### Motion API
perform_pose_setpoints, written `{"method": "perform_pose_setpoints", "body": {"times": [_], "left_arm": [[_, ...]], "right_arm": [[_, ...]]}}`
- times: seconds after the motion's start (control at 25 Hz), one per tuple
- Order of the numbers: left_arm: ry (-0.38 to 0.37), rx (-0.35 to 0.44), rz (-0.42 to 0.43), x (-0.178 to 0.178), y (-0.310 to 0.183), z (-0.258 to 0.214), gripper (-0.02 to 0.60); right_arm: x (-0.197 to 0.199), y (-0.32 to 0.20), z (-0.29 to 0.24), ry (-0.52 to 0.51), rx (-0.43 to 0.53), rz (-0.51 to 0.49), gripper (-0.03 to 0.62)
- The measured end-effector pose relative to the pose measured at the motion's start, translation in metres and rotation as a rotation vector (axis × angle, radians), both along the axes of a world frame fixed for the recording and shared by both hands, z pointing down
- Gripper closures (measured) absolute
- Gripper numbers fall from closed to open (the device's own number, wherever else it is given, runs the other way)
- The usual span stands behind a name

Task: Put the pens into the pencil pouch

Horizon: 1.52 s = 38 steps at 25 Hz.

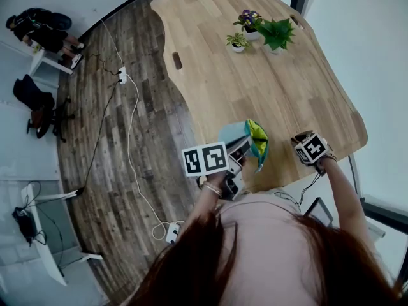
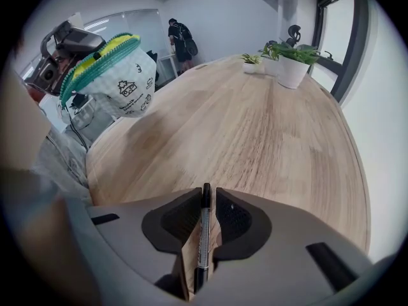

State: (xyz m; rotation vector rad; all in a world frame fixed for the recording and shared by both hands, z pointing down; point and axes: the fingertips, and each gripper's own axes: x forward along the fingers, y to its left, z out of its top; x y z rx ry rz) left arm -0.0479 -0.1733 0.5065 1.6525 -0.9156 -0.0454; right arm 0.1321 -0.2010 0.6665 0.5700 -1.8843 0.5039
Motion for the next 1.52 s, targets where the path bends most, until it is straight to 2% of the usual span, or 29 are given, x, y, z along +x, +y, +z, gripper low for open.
{"method": "perform_pose_setpoints", "body": {"times": [0.16,0.44,0.8,1.08,1.52], "left_arm": [[0.002,0.003,-0.002,0.000,0.000,-0.001,0.574],[0.005,0.007,-0.004,-0.002,0.000,-0.001,0.574],[0.020,0.022,-0.019,-0.004,-0.001,-0.006,0.574],[0.043,0.023,-0.038,-0.007,0.000,-0.006,0.574],[0.061,0.032,-0.043,-0.007,0.000,-0.009,0.574]], "right_arm": [[-0.001,0.002,0.000,0.013,0.011,-0.013,0.559],[-0.003,0.002,-0.004,-0.001,0.044,0.002,0.562],[-0.010,-0.010,-0.034,-0.107,0.119,0.102,0.562],[-0.018,-0.019,-0.068,-0.237,0.192,0.208,0.563],[-0.034,-0.028,-0.114,-0.396,0.271,0.299,0.563]]}}
